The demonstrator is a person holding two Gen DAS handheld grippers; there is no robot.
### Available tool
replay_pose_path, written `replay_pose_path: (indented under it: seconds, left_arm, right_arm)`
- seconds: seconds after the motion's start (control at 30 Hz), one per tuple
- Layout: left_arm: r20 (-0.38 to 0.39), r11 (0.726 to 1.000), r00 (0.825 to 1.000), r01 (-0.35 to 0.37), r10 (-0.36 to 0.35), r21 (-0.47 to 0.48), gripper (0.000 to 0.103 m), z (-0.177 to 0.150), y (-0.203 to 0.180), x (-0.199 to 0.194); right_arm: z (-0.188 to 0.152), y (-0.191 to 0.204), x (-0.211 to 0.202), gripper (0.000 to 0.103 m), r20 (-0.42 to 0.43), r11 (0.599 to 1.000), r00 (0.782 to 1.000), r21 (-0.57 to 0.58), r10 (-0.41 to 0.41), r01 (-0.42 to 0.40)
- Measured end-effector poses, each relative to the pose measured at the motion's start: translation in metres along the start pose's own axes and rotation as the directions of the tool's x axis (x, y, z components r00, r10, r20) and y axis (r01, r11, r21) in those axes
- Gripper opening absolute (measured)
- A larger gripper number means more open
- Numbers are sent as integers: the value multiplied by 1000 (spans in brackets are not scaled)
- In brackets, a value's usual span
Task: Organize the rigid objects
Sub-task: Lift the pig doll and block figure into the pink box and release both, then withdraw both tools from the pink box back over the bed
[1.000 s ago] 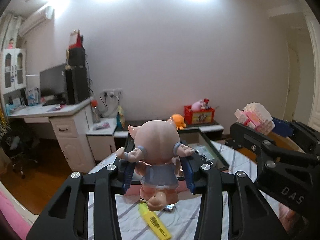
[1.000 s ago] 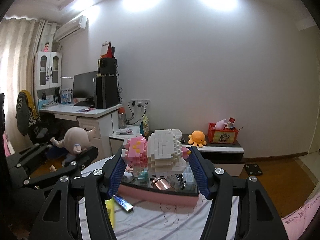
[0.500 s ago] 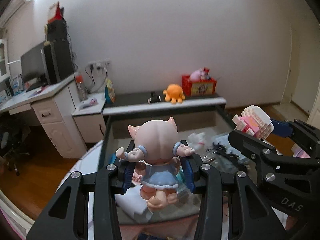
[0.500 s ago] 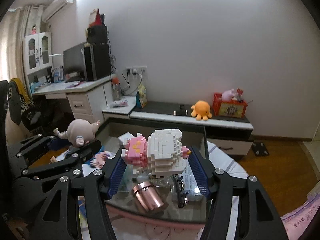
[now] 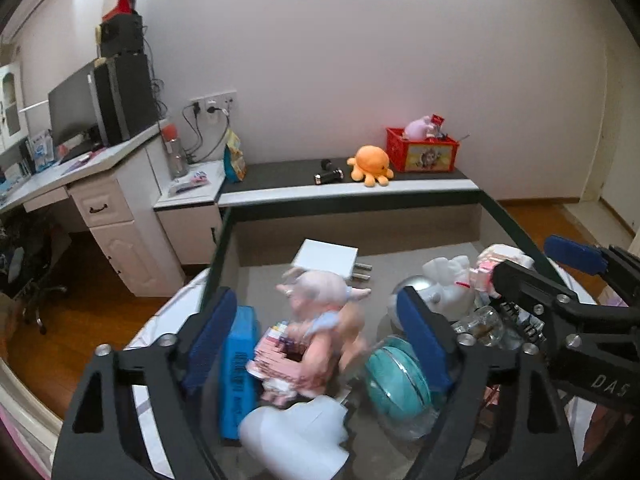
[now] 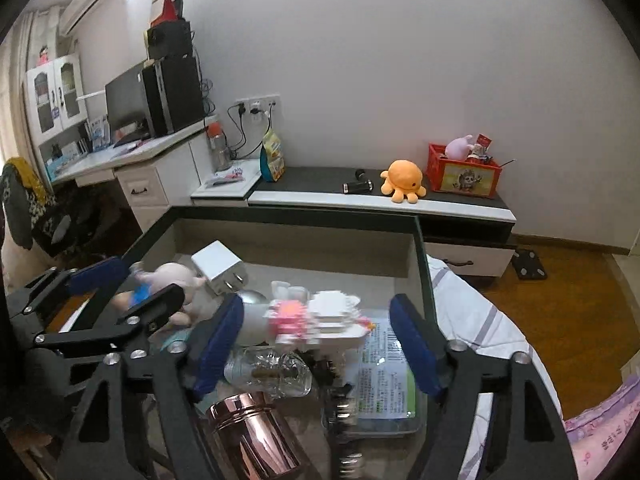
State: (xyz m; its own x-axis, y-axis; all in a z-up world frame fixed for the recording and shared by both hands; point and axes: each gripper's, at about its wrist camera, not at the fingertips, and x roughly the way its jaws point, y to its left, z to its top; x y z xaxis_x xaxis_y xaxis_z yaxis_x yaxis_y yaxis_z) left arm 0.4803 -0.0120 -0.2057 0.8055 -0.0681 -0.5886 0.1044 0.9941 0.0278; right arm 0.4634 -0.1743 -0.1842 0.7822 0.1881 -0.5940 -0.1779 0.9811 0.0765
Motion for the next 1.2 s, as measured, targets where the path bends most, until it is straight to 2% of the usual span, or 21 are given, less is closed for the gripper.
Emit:
replay_pose_path:
  seconds: [0.13, 0.3, 0.37, 0.47, 0.67, 0.77, 0.9, 1.0, 1.2]
  left_arm:
    - [42, 999, 999, -19, 20, -34, 102, 2, 14, -29]
    - [124, 996, 991, -41, 51, -80, 103, -4, 26, -91]
    - [154, 995, 986, -55, 68, -87, 103, -8, 27, -118]
    - [216, 995, 974, -55, 73, -86, 103, -17, 27, -161]
    - [333, 992, 936, -94, 116, -82, 103, -48, 14, -244]
    - [362, 996, 929, -70, 83, -47, 103, -62, 2, -271]
    - [403, 993, 908, -105, 117, -52, 103, -82, -14, -303]
    - [435, 992, 892, -111, 125, -56, 103, -94, -21, -322]
    - [462, 991, 878, -125, 129, -40, 103, -108, -35, -343]
  right_arm:
    - [4, 0, -26, 80, 37, 1000, 999, 22, 11, -12]
    - [5, 9, -79, 81, 121, 999, 992, 40, 32, -37]
    - [1, 16, -106, 87, 161, 999, 986, 20, 43, -47]
    - [-12, 28, -148, 91, 220, 999, 974, -7, 46, -46]
    - [-38, 46, -214, 92, 317, 999, 948, -35, 17, -6]
    - [-55, 54, -243, 93, 365, 998, 931, -44, -14, 32]
    - [-79, 60, -278, 93, 419, 997, 907, -36, -47, 68]
    - [-93, 60, -296, 93, 438, 995, 896, -20, -75, 93]
    - [-110, 53, -318, 93, 455, 993, 884, 5, -104, 115]
